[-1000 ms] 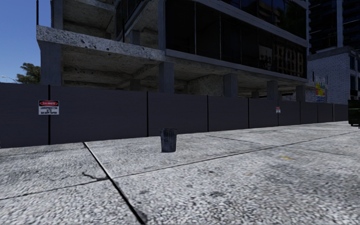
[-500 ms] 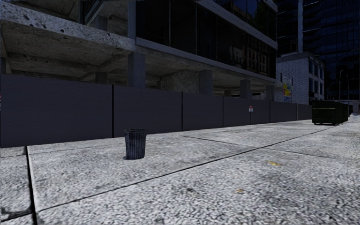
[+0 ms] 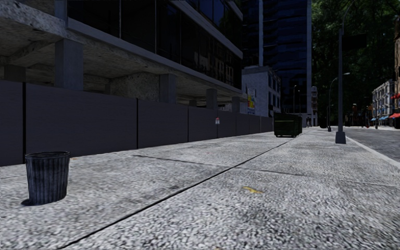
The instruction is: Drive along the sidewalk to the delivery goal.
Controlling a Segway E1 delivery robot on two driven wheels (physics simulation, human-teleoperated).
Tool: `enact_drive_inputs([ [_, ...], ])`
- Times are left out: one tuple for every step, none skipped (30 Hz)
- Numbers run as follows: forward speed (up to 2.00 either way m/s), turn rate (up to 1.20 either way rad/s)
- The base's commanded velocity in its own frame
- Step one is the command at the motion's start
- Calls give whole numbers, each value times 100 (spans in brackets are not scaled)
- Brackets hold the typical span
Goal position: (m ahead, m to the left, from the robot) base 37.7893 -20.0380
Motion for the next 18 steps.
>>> enact_drive_inputs([
  [135, -69],
  [135, -69],
  [135, -69],
  [135, -69],
  [135, -69],
  [135, -69],
  [135, -69],
  [135, -69],
  [135, -69],
  [135, -69],
  [135, -69],
  [135, -67],
  [135, -59],
  [135, -55],
  [135, -55],
  [135, -54],
  [135, -53],
  [135, -48],
])
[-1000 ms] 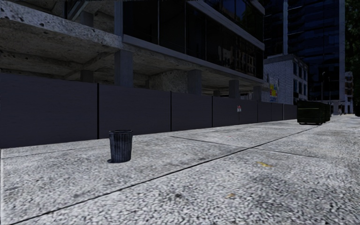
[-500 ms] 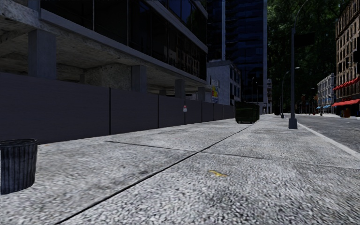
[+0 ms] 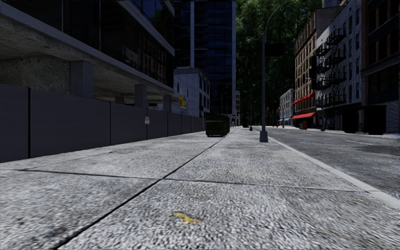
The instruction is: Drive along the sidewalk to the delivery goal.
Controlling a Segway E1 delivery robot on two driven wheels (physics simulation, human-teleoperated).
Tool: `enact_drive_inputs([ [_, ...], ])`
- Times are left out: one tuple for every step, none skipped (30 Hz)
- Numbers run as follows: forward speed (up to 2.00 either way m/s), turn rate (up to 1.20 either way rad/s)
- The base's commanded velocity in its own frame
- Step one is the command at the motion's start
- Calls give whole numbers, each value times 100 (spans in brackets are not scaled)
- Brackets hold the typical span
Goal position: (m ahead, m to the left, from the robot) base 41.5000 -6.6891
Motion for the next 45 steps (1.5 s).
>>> enact_drive_inputs([
  [135, -27],
  [135, -27],
  [135, -1],
  [135, 0],
  [139, 0],
  [139, 0],
  [200, 0],
  [200, 0],
  [200, 0],
  [200, 0],
  [200, 0],
  [200, 0],
  [200, 0],
  [200, 0],
  [200, 0],
  [200, 0],
  [200, 0],
  [200, 0],
  [200, 0],
  [200, 0],
  [200, 0],
  [200, 0],
  [200, -13],
  [200, -13],
  [200, -23],
  [200, -30],
  [200, -35],
  [200, -35],
  [200, -36],
  [200, -36],
  [200, -36],
  [200, -36],
  [200, -36],
  [200, -36],
  [200, -36],
  [200, -36],
  [200, -36],
  [200, -36],
  [200, -36],
  [200, -31],
  [200, -31],
  [200, 0],
  [200, 0],
  [200, 0],
  [200, 0],
])
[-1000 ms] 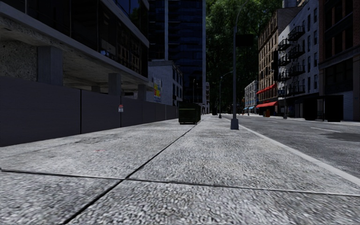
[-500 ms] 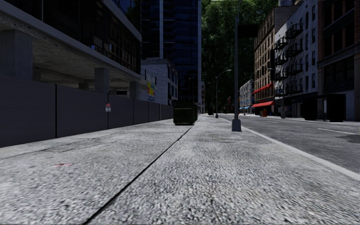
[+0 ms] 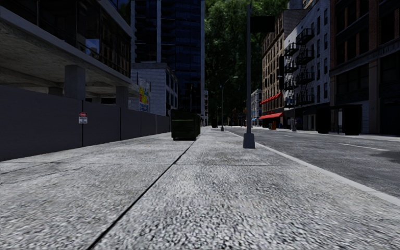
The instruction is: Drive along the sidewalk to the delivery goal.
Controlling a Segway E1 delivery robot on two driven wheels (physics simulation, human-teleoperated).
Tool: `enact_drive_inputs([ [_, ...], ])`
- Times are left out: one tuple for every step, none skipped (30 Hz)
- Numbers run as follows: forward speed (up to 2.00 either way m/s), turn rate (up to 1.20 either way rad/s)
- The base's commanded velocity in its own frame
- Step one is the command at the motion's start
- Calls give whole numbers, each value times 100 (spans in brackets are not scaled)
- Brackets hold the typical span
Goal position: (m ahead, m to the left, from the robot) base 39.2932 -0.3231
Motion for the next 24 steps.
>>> enact_drive_inputs([
  [200, 0],
  [200, 0],
  [200, 0],
  [200, 0],
  [200, 0],
  [200, 0],
  [200, 0],
  [200, 0],
  [200, 0],
  [200, 0],
  [200, 0],
  [200, 0],
  [200, 0],
  [200, 0],
  [200, -2],
  [200, -3],
  [200, -3],
  [200, -4],
  [200, -7],
  [200, -12],
  [200, -16],
  [200, -16],
  [200, -17],
  [200, -17],
])
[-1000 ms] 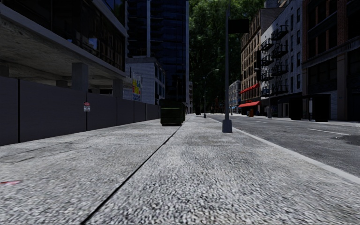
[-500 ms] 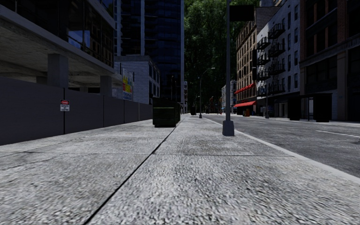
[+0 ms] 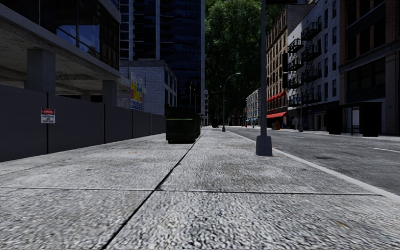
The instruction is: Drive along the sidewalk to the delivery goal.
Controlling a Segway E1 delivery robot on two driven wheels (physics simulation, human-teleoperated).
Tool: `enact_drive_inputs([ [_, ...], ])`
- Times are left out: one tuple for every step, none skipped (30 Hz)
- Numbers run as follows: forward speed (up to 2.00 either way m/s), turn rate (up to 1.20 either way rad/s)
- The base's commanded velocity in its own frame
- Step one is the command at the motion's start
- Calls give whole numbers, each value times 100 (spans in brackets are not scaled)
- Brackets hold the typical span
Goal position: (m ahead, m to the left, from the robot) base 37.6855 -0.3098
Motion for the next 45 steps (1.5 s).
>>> enact_drive_inputs([
  [200, -17],
  [200, -17],
  [200, -18],
  [200, -18],
  [200, -18],
  [200, -18],
  [200, -18],
  [200, -18],
  [200, -20],
  [200, -23],
  [200, -23],
  [200, -23],
  [200, -23],
  [200, -23],
  [200, -23],
  [200, -23],
  [200, -23],
  [200, -23],
  [200, -23],
  [200, -23],
  [200, -23],
  [200, -23],
  [200, -23],
  [200, -23],
  [200, -23],
  [200, -23],
  [200, -23],
  [200, -23],
  [200, -23],
  [200, -23],
  [200, -23],
  [200, -23],
  [200, -23],
  [200, -23],
  [200, -23],
  [200, -7],
  [200, -7],
  [200, 0],
  [200, 0],
  [200, 0],
  [200, 0],
  [200, 0],
  [200, 0],
  [200, 0],
  [200, 0],
])
